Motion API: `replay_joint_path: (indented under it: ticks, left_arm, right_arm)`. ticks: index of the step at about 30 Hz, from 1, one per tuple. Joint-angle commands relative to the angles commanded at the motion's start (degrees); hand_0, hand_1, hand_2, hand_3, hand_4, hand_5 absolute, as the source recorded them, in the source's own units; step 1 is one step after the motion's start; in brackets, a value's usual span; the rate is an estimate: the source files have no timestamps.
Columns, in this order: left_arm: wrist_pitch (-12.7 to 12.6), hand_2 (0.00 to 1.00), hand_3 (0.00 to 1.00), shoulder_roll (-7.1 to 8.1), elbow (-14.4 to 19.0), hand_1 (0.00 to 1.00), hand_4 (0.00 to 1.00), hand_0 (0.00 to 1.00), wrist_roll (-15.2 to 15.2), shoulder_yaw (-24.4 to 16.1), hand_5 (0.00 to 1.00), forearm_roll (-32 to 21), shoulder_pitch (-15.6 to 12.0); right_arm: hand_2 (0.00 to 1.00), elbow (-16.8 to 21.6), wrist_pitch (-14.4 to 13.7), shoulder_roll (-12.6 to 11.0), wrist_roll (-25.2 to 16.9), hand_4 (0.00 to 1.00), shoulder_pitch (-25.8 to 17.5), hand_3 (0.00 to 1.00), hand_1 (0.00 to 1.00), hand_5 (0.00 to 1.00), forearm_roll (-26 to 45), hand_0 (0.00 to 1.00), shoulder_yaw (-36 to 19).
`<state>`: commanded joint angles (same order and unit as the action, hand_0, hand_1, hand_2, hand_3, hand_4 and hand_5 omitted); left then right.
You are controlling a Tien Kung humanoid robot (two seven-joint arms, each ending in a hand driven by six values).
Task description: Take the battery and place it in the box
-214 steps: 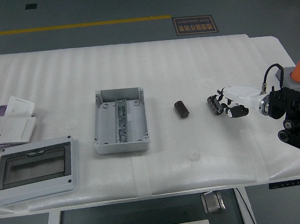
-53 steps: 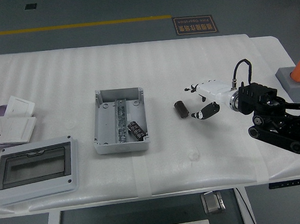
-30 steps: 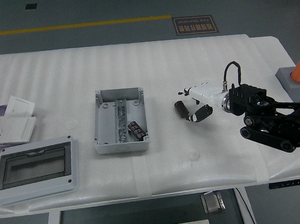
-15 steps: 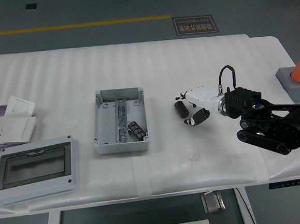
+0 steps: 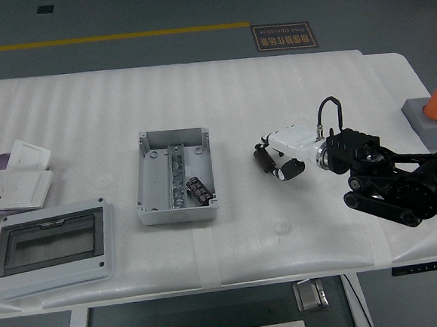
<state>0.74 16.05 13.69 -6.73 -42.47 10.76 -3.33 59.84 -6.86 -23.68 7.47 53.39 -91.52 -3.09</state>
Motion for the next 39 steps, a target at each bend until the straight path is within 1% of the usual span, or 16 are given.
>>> replay_joint_path:
  ticks: [5, 6, 10, 15, 19, 22, 26, 29, 30, 35, 36, 39]
  left_arm:
    - [0.09, 0.597, 0.603, 0.03, -0.08, 0.666, 0.633, 0.626, -0.05, 0.32, 0.287, 0.09, -0.14]
    - [0.12, 0.598, 0.603, 0.01, -0.09, 0.666, 0.634, 0.625, -0.06, 0.35, 0.289, 0.07, -0.20]
    - [0.18, 0.598, 0.603, -0.12, -0.11, 0.666, 0.634, 0.625, -0.02, 0.26, 0.289, 0.19, -0.34]
    - [0.22, 0.598, 0.604, -0.37, -0.13, 0.666, 0.635, 0.626, 0.12, 0.05, 0.291, 0.31, -0.47]
    - [0.17, 0.598, 0.603, -0.45, -0.13, 0.667, 0.637, 0.626, 0.22, -0.18, 0.297, 0.38, -0.54]
    - [0.19, 0.598, 0.603, -0.49, -0.21, 0.667, 0.637, 0.626, 0.24, -0.18, 0.297, 0.30, -0.66]
    - [0.30, 0.599, 0.603, -0.64, -0.37, 0.667, 0.641, 0.626, 0.23, 0.03, 0.306, 0.02, -0.80]
    - [0.51, 0.599, 0.603, -0.75, -0.55, 0.667, 0.641, 0.626, 0.13, 0.38, 0.306, -0.30, -1.08]
    - [0.60, 0.600, 0.603, -0.78, -0.64, 0.667, 0.643, 0.625, 0.07, 0.55, 0.309, -0.47, -1.22]
    - [0.97, 0.600, 0.603, -0.86, -1.02, 0.667, 0.643, 0.625, -0.21, 1.56, 0.309, -1.52, -1.74]
    - [1.03, 0.599, 0.602, -0.86, -1.02, 0.667, 0.643, 0.625, -0.26, 1.46, 0.311, -1.18, -1.76]
    - [1.03, 0.599, 0.602, -0.85, -0.98, 0.667, 0.643, 0.625, -0.28, 1.21, 0.311, -0.62, -1.77]
  right_arm:
    - [0.788, -0.10, -0.13, 0.00, -0.16, 0.371, -0.23, 0.763, 0.581, 0.140, 0.14, 0.785, 0.38]
    - [0.784, -0.04, -0.16, -0.07, -0.20, 0.358, -0.30, 0.755, 0.581, 0.130, 0.20, 0.779, 0.34]
    - [0.784, 0.87, -0.32, -0.75, -0.25, 0.358, -0.60, 0.755, 0.581, 0.130, 0.50, 0.779, -0.92]
    - [0.779, 4.31, -0.67, -2.57, -0.11, 0.350, -0.88, 0.750, 0.581, 0.124, 1.36, 0.774, -4.52]
    - [0.775, 8.48, -1.08, -3.93, 0.25, 0.346, -1.26, 0.750, 0.581, 0.120, 2.29, 0.770, -7.54]
    - [0.775, 11.92, -1.58, -4.13, 0.53, 0.346, -1.68, 0.750, 0.581, 0.120, 3.27, 0.770, -9.45]
    - [0.775, 16.51, -3.04, -3.40, 0.17, 0.349, -2.01, 0.752, 0.581, 0.120, 4.37, 0.769, -10.40]
    - [0.775, 18.81, -4.42, -2.50, -0.21, 0.349, -1.93, 0.752, 0.581, 0.120, 4.50, 0.769, -9.86]
    - [0.811, 19.06, -4.82, -2.00, -0.22, 0.445, -1.90, 0.810, 0.581, 0.181, 4.54, 0.769, -9.65]
    - [0.811, 18.63, -5.90, 1.03, 0.12, 0.445, -1.91, 0.810, 0.581, 0.181, 4.34, 0.769, -8.91]
    - [0.932, 18.38, -5.90, 1.56, 0.23, 0.624, -1.88, 0.982, 0.584, 0.265, 4.23, 0.879, -8.78]
    - [0.932, 17.34, -5.88, 2.83, 0.49, 0.624, -1.95, 0.982, 0.584, 0.265, 4.17, 0.879, -8.56]
